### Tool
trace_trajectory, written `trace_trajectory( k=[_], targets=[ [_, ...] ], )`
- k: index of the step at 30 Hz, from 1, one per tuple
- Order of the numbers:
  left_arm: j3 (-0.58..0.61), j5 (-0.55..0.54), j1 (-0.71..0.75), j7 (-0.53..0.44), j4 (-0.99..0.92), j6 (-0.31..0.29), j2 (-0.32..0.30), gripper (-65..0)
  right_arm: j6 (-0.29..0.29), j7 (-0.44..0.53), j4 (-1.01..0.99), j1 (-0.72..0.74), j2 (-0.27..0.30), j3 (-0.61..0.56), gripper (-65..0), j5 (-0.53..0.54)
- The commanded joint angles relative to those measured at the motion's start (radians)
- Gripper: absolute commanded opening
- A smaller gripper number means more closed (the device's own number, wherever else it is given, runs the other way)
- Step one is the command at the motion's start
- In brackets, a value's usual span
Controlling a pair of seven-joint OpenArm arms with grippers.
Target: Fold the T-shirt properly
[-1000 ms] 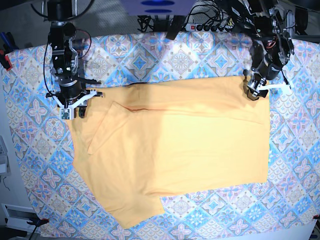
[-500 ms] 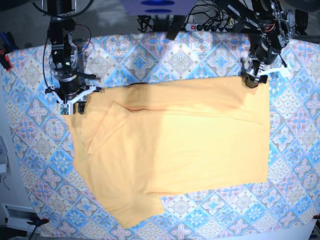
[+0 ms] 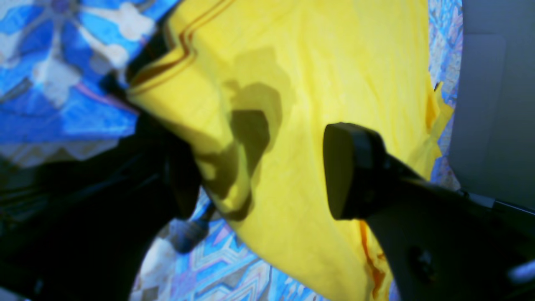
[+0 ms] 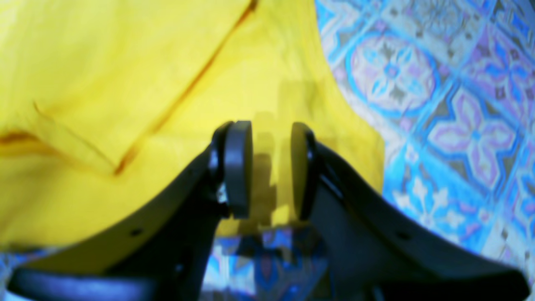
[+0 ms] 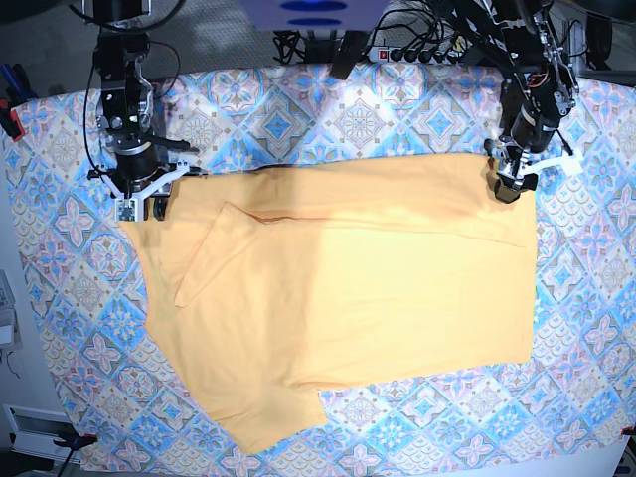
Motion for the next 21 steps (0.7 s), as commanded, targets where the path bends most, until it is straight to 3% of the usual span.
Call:
trace_trajectory(
  k=[1, 3, 8, 11, 14, 21],
  targets=[
    [0.006, 0.014, 0.006, 0.037, 0.001, 0.026, 0.002, -22.6, 0.0, 0.022, 0.019, 0.009, 0.011, 0.006, -49.3, 0.003],
    [0.006, 0.014, 0.006, 0.037, 0.001, 0.026, 0.002, -27.6, 0.0, 0.021, 0.019, 0.004, 0.011, 0.006, -49.3, 0.003],
    [0.008, 0.014, 0.007, 0.037, -0.001, 0.026, 0.002, -54.8, 0.002, 0.019, 0.036, -0.063, 0.028, -0.002, -48.0, 0.006],
    [0.008, 0.014, 0.009, 0.037, -0.001, 0.026, 0.002, -64.1, 0.002, 0.019, 0.05, -0.088, 0.03, 0.0, -45.7, 0.007],
    [0.008, 0.014, 0.009, 0.037, -0.001, 0.026, 0.002, -65.0, 0.002, 0.019, 0.051, -0.095, 0.027, 0.003, -45.2, 0.061],
    [0.008, 0.014, 0.009, 0.037, -0.001, 0.026, 0.003, -65.0, 0.002, 0.019, -0.001, -0.031, 0.033, 0.008, -45.1, 0.337]
  ],
)
